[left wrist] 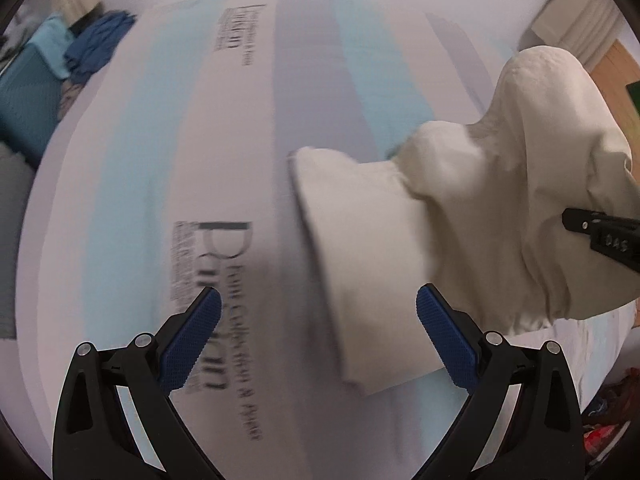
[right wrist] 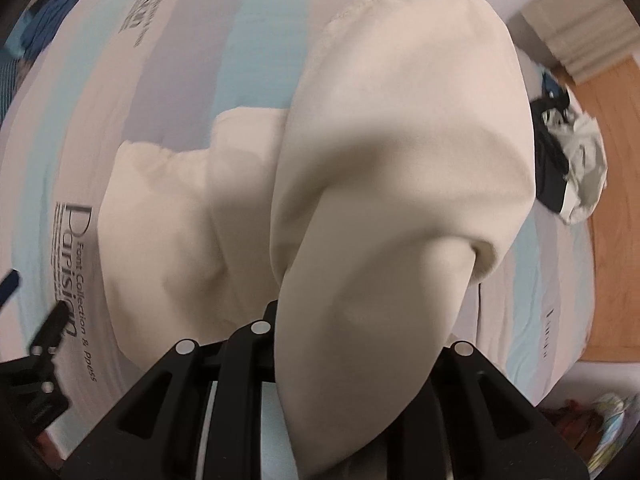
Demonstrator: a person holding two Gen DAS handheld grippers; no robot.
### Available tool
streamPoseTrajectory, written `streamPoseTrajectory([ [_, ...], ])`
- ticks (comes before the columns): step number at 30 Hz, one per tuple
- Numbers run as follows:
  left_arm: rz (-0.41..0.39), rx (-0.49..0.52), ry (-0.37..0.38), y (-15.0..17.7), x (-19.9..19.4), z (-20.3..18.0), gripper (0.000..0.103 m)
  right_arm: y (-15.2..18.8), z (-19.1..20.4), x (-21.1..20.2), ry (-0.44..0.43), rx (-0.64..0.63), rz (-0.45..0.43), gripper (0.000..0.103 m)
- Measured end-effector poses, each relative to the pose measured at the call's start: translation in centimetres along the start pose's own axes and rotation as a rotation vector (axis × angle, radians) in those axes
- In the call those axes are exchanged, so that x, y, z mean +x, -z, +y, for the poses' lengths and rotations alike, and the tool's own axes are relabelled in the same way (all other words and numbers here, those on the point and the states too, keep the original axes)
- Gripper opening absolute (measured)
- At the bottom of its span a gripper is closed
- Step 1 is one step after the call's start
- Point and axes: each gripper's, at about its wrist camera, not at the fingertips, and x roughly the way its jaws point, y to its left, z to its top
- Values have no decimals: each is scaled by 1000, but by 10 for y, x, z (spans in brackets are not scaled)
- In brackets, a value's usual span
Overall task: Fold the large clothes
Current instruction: 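Grasp the jacket bundle with the right tool and lift it off the bed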
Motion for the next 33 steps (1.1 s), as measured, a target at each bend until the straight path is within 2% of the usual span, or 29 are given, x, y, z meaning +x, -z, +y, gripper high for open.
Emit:
streamPoseTrajectory([
  [9, 10, -85, -19, 24, -2, 73, 96, 14, 93, 10, 15, -125, 0, 18],
  [19, 27, -111, -42, 39, 2, 118, 96, 29, 151, 32, 33, -219, 22, 20],
  [26, 22, -120, -24, 40, 13, 134, 96, 25, 167, 54, 47, -243, 39, 22],
  [33, 37, -144, -17, 47, 28, 139, 96, 22, 173, 78, 82, -286, 14, 27],
])
